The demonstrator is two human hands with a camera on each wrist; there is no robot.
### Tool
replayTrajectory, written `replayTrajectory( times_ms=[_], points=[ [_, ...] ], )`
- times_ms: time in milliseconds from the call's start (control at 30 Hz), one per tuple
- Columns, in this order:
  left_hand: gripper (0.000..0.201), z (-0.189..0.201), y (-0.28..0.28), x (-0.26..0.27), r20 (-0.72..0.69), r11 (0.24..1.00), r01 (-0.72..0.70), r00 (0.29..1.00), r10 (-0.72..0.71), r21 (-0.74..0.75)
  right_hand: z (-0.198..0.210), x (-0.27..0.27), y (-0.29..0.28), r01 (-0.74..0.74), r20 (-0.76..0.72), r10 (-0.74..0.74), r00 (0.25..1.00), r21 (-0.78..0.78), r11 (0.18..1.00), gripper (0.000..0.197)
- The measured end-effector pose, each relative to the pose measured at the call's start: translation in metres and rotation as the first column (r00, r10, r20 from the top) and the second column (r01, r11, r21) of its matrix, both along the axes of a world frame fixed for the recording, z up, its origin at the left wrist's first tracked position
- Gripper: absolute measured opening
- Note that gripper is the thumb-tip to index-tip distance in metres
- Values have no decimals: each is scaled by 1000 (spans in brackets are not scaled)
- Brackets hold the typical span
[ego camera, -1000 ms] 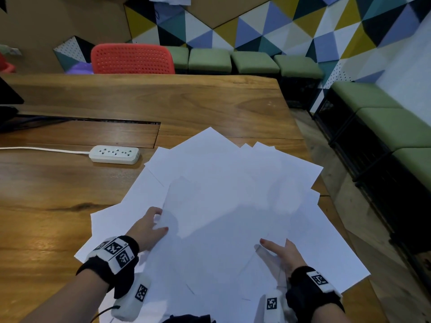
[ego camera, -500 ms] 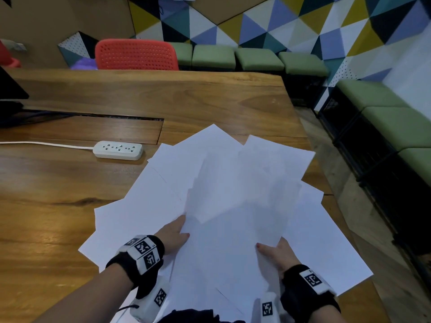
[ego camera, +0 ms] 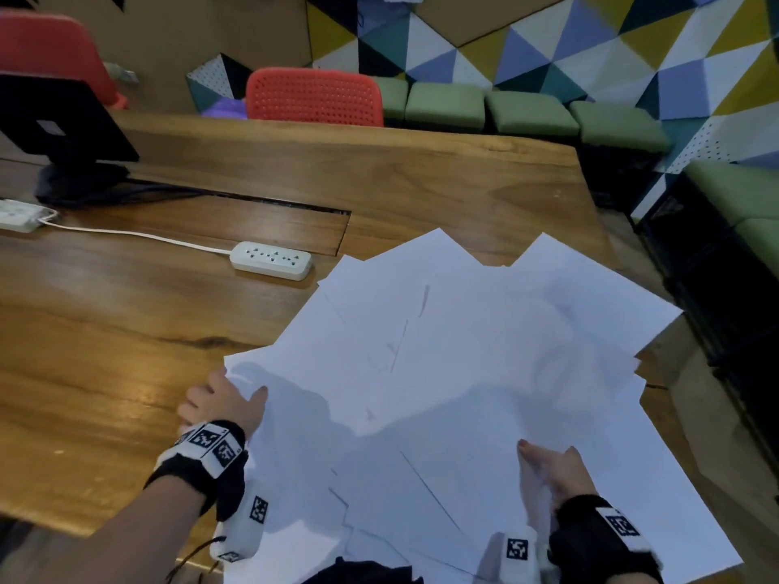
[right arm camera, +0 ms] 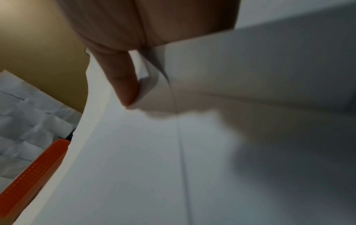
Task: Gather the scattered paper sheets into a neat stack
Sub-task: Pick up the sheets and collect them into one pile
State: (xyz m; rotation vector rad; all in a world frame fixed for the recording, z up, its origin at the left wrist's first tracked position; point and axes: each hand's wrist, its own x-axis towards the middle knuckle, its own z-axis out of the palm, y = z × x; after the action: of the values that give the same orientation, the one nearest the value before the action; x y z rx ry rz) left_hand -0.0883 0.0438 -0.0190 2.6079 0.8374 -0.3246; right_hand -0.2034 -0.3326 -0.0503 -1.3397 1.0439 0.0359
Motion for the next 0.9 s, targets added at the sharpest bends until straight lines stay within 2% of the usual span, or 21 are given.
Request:
replayTrajectory(
  times_ms=[67, 167, 233, 300, 333, 367, 433, 467, 533, 567, 633, 767, 833, 900],
  points=[
    [68, -2, 7, -1, -10, 999, 21, 1000, -20, 38, -7, 2, -7, 1, -17, -1, 1000, 3, 1000, 93],
    [69, -4, 11, 8, -82, 993, 89, 992, -96, -81, -5, 3, -8, -11, -57, 11, 998, 2, 1000, 91],
    [70, -2, 14, 14, -164, 982, 187, 969, -185, -7, 0, 2, -5, -47, -36, 47, 998, 0, 999, 114],
    [72, -2, 16, 20, -218, 966, 234, 954, -206, 111, -1, 1, -3, -69, -8, 70, 998, 29, 997, 144],
    [71, -1, 16, 21, -225, 965, 233, 953, -202, 120, 1, 1, -2, -75, -5, 76, 997, 33, 997, 147],
    [69, 0, 15, 23, -215, 975, 208, 959, -187, 78, 3, 3, -1, -77, -2, 78, 997, 46, 996, 142],
    [64, 1, 14, 23, -111, 982, 91, 988, -110, -165, 1, 5, -4, -37, -6, 37, 999, 75, 996, 116],
    [62, 2, 14, 23, -43, 955, 35, 998, -50, -296, 3, 6, -4, -18, -13, 19, 1000, 69, 997, 102],
    [61, 4, 15, 19, 67, 888, -40, 995, 80, -458, 10, 6, -3, -23, -10, 24, 1000, 61, 998, 89],
    [61, 5, 15, 16, 114, 873, -48, 986, 118, -485, 14, 7, -1, -24, -10, 25, 1000, 52, 998, 87],
    [61, 4, 18, 12, 202, 891, -16, 972, 121, -455, 14, 6, -2, -30, -18, 31, 999, 27, 999, 84],
    [58, 8, 15, 15, 216, 906, 65, 976, 29, -418, 6, 3, -4, -57, -72, 59, 996, 26, 998, 85],
    [50, 17, 4, 26, 256, 895, 150, 966, -42, -419, 6, 3, -4, -62, -83, 65, 994, 35, 997, 93],
    [41, 32, -11, 43, 374, 877, 219, 926, -49, -427, 11, 4, 0, -60, -70, 62, 996, 34, 998, 104]
  ],
)
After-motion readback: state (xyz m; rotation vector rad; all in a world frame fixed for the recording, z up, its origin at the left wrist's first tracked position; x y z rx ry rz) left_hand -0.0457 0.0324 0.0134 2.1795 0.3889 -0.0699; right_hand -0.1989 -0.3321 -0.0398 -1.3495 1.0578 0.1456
